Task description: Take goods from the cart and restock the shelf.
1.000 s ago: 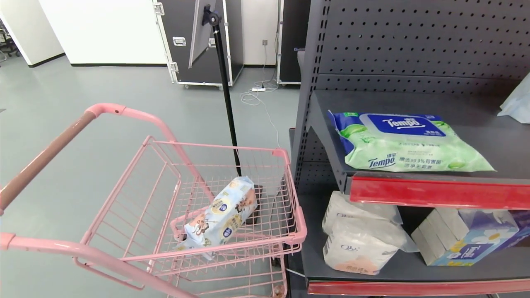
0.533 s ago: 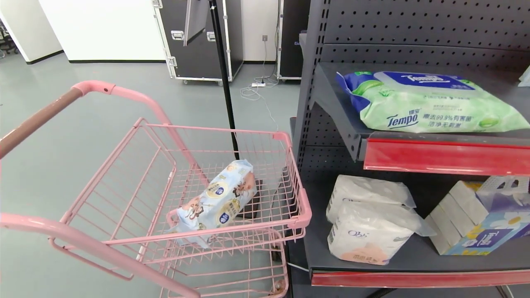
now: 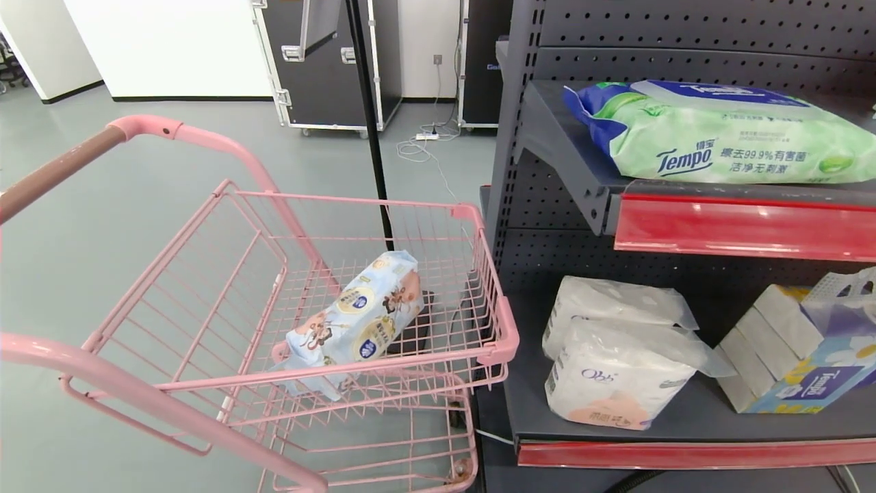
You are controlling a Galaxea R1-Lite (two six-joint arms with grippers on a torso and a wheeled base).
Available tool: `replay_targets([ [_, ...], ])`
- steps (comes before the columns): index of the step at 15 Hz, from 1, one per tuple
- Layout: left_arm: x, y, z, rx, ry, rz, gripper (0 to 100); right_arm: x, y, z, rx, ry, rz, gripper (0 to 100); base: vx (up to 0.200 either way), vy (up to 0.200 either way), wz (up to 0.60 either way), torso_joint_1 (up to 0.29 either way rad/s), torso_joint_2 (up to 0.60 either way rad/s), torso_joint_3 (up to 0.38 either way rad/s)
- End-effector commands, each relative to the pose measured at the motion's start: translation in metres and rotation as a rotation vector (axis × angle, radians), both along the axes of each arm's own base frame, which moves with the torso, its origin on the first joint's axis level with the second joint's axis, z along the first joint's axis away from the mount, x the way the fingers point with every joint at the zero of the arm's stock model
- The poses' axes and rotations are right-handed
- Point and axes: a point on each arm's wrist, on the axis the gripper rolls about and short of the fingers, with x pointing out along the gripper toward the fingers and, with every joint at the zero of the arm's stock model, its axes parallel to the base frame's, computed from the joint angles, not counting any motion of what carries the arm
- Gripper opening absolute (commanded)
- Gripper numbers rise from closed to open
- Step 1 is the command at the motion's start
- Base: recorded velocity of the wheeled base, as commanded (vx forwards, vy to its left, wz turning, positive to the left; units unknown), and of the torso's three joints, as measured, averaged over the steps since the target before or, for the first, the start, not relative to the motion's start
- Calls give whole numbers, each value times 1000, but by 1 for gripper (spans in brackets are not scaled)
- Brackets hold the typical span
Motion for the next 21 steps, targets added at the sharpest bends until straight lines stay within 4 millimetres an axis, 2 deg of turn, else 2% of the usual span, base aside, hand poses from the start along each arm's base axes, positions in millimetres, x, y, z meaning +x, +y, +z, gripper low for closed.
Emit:
replay_targets([
  [1,0,0,0,0,1,0,100,0,0,0,0,2,-1,100,0,0,0,0,0,0],
  [6,0,0,0,0,1,-3,100,0,0,0,0,1,1,100,0,0,0,-11,220,205],
  [10,0,-1,0,27,-5,-58,100,0,0,0,0,2,1,100,0,0,0,2,38,37],
  [11,-13,0,39,-8,-153,-69,100,0,0,0,0,1,1,100,0,0,0,0,0,0],
  [12,-13,1,79,-75,-154,-106,100,0,0,0,-1,2,1,100,0,0,0,0,0,0],
  [14,3,0,149,-126,-153,-172,100,0,0,0,-1,2,1,100,0,0,0,0,0,0],
  [15,5,-1,153,-124,-150,-172,100,0,0,0,-1,2,1,100,0,0,0,0,0,0],
  [16,43,-8,194,-118,-85,-206,100,0,0,0,0,2,-1,100,0,0,0,0,0,0],
  [17,72,-14,210,-111,-26,-232,100,0,0,0,-1,2,-1,100,0,0,0,0,0,0],
  [18,90,-17,217,-108,7,-250,100,0,0,0,-1,1,1,100,0,0,0,0,0,0],
  [19,132,-26,219,-79,107,-277,100,0,0,0,-4,2,-1,100,0,0,0,0,0,0],
  [21,186,-36,200,66,249,-293,100,0,0,0,-3,2,-1,100,0,0,0,0,0,0],
])
